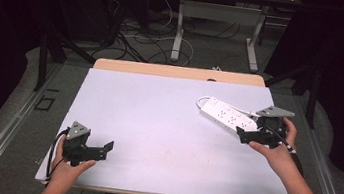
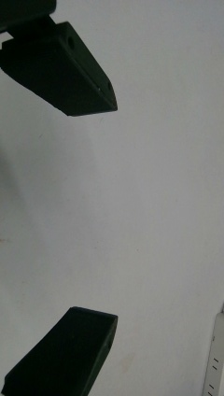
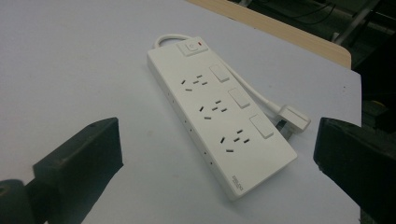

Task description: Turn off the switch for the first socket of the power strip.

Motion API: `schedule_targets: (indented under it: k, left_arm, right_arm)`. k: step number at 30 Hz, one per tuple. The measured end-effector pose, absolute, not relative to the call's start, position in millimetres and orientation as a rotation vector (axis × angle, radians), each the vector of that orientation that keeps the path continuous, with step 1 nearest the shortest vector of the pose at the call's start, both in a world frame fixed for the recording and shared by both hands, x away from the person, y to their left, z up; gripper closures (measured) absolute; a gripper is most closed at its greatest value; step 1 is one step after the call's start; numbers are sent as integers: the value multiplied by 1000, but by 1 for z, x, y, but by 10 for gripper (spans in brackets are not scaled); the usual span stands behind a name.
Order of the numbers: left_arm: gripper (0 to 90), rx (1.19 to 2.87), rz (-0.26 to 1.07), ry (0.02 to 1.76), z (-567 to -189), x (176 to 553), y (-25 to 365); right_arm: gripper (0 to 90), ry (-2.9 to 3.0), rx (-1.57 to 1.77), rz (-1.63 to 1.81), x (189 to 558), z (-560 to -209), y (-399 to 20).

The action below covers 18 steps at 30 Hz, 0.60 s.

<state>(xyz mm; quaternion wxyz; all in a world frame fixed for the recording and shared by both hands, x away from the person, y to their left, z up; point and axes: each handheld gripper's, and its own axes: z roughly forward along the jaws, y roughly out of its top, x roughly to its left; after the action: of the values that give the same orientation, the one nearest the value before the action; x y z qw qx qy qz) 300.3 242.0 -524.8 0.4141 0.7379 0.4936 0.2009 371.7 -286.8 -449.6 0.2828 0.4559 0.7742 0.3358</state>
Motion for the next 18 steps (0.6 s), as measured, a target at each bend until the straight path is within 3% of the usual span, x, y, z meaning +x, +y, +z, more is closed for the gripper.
schedule_targets:
  k: [18]
  left_arm:
    - [11,1852,502,1241,-525,300,242]
  right_arm:
    - [17,2145,1198,824,401,-445,-269]
